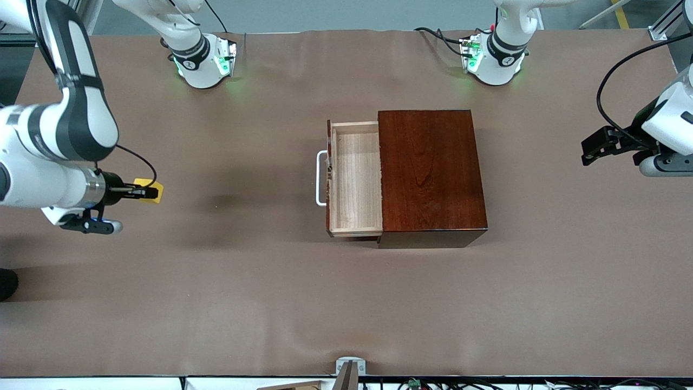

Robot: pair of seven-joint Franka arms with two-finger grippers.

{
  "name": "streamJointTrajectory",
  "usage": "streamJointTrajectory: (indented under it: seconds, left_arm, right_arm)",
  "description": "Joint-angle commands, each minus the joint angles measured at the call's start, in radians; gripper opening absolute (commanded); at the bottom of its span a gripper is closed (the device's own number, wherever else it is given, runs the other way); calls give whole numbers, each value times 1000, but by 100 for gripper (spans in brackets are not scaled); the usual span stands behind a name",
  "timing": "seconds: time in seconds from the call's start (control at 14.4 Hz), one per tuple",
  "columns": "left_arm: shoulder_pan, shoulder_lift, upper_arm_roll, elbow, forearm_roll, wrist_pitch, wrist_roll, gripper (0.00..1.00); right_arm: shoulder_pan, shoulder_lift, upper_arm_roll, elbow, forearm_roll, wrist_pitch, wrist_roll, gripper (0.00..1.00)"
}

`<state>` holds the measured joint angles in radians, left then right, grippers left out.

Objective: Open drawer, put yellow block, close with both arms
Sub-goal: 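Lift the yellow cube and carry it over the open drawer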

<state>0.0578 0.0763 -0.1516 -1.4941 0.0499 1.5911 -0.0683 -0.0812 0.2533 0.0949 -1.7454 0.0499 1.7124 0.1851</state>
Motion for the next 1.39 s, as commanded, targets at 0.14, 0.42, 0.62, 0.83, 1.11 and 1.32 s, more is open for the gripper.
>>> streamJointTrajectory:
  seconds: [0.14, 0.42, 0.62, 0.83, 1.11, 1.32]
  left_arm:
    - [13, -27, -2, -11, -25, 6, 54, 100]
    - [19, -33, -5, -8, -25, -34, 54, 100]
    - [17, -50, -11, -8, -27, -48, 48, 100]
    - [17, -49, -13, -2, -27, -46, 53, 100]
    - [19, -36, -3, 14, -27, -43, 53, 100]
    - [20, -24, -2, 29, -27, -40, 53, 100]
  right_arm:
    - [116, -94, 3, -13, 19, -94, 309, 0]
    - [227, -117, 3, -5, 88, -94, 558, 0]
    - [325, -108, 2, 46, 103, -91, 804, 0]
    - [392, -106, 2, 49, 107, -89, 971, 0]
    - [419, -103, 2, 55, 194, -76, 1135, 0]
    - [457, -86, 2, 57, 234, -8, 1272, 2]
